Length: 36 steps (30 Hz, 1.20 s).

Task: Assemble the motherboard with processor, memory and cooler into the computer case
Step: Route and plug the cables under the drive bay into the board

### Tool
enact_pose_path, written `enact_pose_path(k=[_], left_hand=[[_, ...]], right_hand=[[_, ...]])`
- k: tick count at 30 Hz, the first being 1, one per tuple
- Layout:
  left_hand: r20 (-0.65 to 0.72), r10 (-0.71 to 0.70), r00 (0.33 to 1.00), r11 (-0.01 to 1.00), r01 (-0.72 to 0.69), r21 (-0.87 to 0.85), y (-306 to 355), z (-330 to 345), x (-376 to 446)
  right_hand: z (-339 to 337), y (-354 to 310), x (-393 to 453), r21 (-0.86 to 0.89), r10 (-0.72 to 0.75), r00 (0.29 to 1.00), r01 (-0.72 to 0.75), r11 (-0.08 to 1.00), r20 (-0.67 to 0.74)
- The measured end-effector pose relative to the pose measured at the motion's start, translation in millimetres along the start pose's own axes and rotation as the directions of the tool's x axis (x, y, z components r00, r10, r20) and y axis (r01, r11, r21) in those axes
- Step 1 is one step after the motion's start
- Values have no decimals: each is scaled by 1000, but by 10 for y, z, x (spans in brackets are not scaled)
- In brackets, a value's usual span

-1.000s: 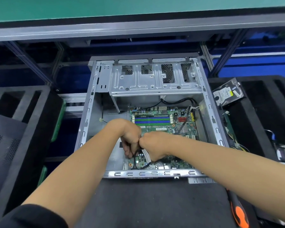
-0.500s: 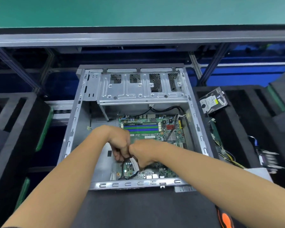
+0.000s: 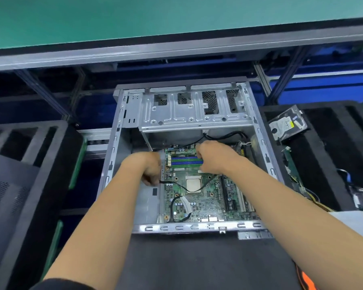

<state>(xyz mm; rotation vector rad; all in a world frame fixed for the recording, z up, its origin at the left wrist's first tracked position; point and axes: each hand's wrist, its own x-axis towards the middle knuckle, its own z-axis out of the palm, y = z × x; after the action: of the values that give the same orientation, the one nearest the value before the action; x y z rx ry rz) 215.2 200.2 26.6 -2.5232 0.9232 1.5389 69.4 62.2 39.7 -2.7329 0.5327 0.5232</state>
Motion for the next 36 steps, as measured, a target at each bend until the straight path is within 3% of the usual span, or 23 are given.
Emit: enact_pose_path(k=[4, 9, 13, 15, 18, 20, 23, 28, 32, 36], left_hand=[[56, -18, 998, 1000, 18, -4, 60, 32, -9], [76, -21, 997, 1000, 20, 21, 75, 82, 9], [68, 6, 998, 996, -12, 87, 67, 62, -15], [70, 12, 997, 993, -20, 119, 52, 42, -40], [50, 53, 997, 987, -60, 147, 19, -20, -99], [-6, 141, 990, 987, -140, 83, 11, -78, -121], [-164, 244, 956, 968, -252, -25, 39, -126, -113], [-451, 217, 866, 956, -282, -82, 32, -112, -42], [-595, 189, 781, 971, -238, -4, 34, -81, 39], [-669, 243, 702, 970, -183, 160, 70, -20, 66]], right_hand=[[-49, 33, 22, 7, 83, 991, -82, 997, -101], [20, 38, 80, -115, 184, 982, -178, 977, 42], [37, 10, 110, -142, 184, 981, -174, 974, 64], [13, 2, 99, -110, 185, 982, -181, 977, 30], [-40, 22, 50, -23, 108, 985, -112, 993, -137], [-47, 27, 35, 57, 2, 988, 7, 998, -157], [-31, -48, -14, 238, -177, 984, 173, 956, -5], [-66, -63, -29, 288, -188, 978, 156, 945, 87], [-84, -2, -36, 191, -58, 997, 67, 979, -50], [-142, -45, -45, 95, -46, 945, 80, 992, -324]])
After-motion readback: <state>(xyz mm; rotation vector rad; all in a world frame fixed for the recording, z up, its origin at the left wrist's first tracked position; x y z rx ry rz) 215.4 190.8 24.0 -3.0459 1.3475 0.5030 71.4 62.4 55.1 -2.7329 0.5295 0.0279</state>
